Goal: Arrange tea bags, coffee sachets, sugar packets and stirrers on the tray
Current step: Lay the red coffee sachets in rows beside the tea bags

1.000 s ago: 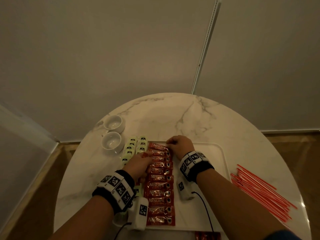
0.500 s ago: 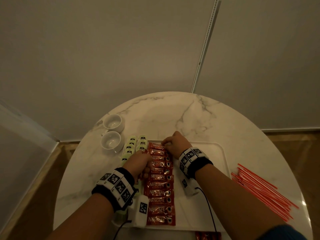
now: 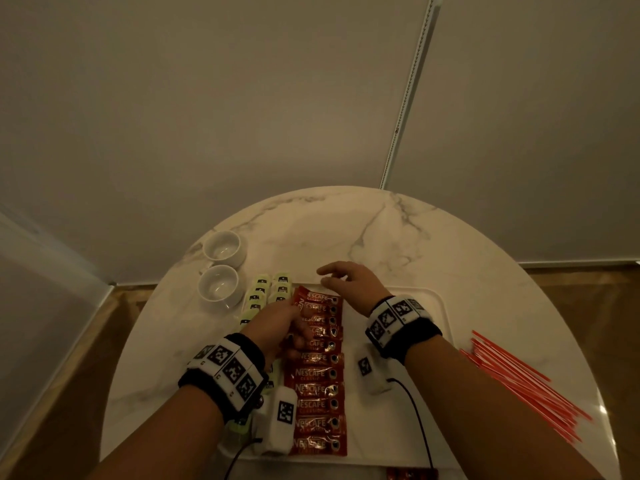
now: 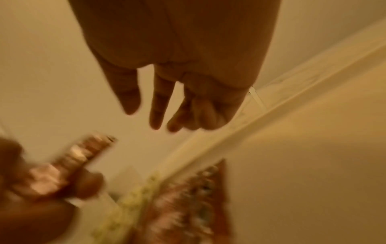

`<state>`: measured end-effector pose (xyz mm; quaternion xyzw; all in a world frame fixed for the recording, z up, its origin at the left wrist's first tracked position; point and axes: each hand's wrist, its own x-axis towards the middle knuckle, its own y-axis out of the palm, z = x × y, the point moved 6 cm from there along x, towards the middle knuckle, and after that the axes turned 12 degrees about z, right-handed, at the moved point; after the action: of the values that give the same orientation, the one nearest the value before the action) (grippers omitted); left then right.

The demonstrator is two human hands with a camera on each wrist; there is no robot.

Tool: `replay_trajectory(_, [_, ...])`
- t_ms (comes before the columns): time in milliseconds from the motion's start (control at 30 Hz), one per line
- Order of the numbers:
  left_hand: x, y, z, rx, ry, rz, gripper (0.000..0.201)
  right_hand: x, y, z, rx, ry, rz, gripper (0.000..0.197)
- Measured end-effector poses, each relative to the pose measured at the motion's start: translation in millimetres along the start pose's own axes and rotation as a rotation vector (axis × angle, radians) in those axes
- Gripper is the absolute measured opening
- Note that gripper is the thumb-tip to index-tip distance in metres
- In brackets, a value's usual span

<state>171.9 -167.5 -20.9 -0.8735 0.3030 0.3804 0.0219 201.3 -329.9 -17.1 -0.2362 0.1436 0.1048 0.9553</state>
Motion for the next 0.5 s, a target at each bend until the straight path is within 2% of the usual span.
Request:
replay_trajectory(67, [-0.7, 2.8, -4.0, 0.017, 0.015, 0.021, 0.019, -8.8, 4.9, 11.3, 0.217, -0.028, 0.126, 0.020])
replay_trajectory(133, [-1.2, 8.5, -8.0, 0.016, 0.042, 0.044, 0.017, -14.0, 9.3, 17.4, 0.208, -0.037, 0.201, 0.020])
replay_trajectory(200, [1.7, 11.4, -11.8, -0.037, 0.128, 0.037, 0.019, -15.1, 9.8, 17.7, 0.135, -0.028, 0.189, 0.028])
replay_trajectory(267, [2.7, 9.9, -17.5, -0.143, 0.261, -0.029, 0.027, -17.2, 8.3, 13.2, 0.175, 0.023, 0.133, 0.038])
replay_trajectory(333, [2.4, 7.1, -18.9, -0.387, 0.311, -0.080, 0.037, -21.1, 11.0, 10.1, 0.255, 0.062, 0.115, 0.042])
replay_trajectory(400, [4.9, 9.2, -21.3, -0.525, 0.328, -0.024, 0.045, -25.5, 16.7, 9.9, 0.293, 0.068, 0.151, 0.038])
replay_trajectory(500, [7.6, 14.3, -23.1, -0.574, 0.330, 0.050, 0.048, -33.4, 23.4, 22.2, 0.420, -0.023, 0.217, 0.018])
